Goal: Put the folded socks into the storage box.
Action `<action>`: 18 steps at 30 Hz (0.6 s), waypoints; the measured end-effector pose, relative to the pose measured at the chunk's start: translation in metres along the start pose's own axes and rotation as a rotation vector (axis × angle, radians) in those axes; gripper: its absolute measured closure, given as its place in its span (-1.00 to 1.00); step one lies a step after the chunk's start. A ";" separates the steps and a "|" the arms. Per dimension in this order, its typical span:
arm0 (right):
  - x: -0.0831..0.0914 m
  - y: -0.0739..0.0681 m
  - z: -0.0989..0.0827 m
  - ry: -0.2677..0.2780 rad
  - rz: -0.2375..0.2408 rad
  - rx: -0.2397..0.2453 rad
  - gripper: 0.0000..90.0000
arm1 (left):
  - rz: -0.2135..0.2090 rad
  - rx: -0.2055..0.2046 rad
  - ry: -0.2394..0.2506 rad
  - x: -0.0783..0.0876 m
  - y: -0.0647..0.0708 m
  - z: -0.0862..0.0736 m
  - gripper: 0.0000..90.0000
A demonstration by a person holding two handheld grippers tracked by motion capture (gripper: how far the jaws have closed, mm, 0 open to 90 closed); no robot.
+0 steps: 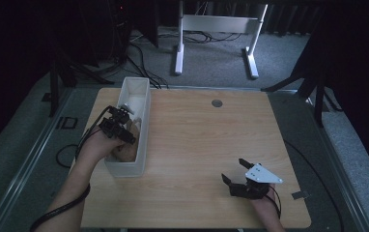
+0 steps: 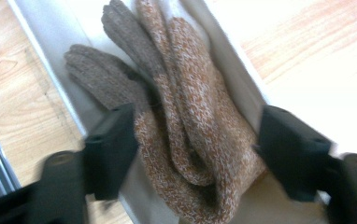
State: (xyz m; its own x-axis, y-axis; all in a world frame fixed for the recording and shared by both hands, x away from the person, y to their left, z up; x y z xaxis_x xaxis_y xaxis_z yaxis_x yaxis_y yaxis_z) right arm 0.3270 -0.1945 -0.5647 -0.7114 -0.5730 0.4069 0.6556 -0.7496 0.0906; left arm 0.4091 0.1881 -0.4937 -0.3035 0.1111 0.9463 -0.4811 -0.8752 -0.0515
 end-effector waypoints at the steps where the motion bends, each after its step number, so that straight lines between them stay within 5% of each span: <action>1: 0.000 0.000 0.000 0.002 0.002 -0.003 -0.69 | -0.001 0.002 0.011 0.000 -0.001 -0.001 -0.44; 6: 0.001 0.001 -0.001 0.001 0.001 -0.007 -0.69 | -0.005 0.008 0.097 -0.001 -0.005 -0.006 -0.69; 18: -0.002 -0.002 -0.001 -0.004 0.007 -0.006 -0.69 | -0.026 0.039 0.240 0.017 -0.010 -0.027 -0.69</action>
State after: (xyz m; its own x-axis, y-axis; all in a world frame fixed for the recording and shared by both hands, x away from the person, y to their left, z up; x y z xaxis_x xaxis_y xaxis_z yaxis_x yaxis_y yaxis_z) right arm 0.3264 -0.1923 -0.5666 -0.7055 -0.5772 0.4113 0.6594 -0.7473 0.0823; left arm 0.3864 0.2117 -0.4854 -0.4804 0.2386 0.8440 -0.4607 -0.8875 -0.0113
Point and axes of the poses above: each handheld gripper's, and its own axes: x roughly backward along the jaws, z roughly out of its top, y roughly to its right, the point moved 8 cm from there along -x, roughly forward along the jaws, and after that the axes turned 1 degree about -y, right-handed, at the moved point
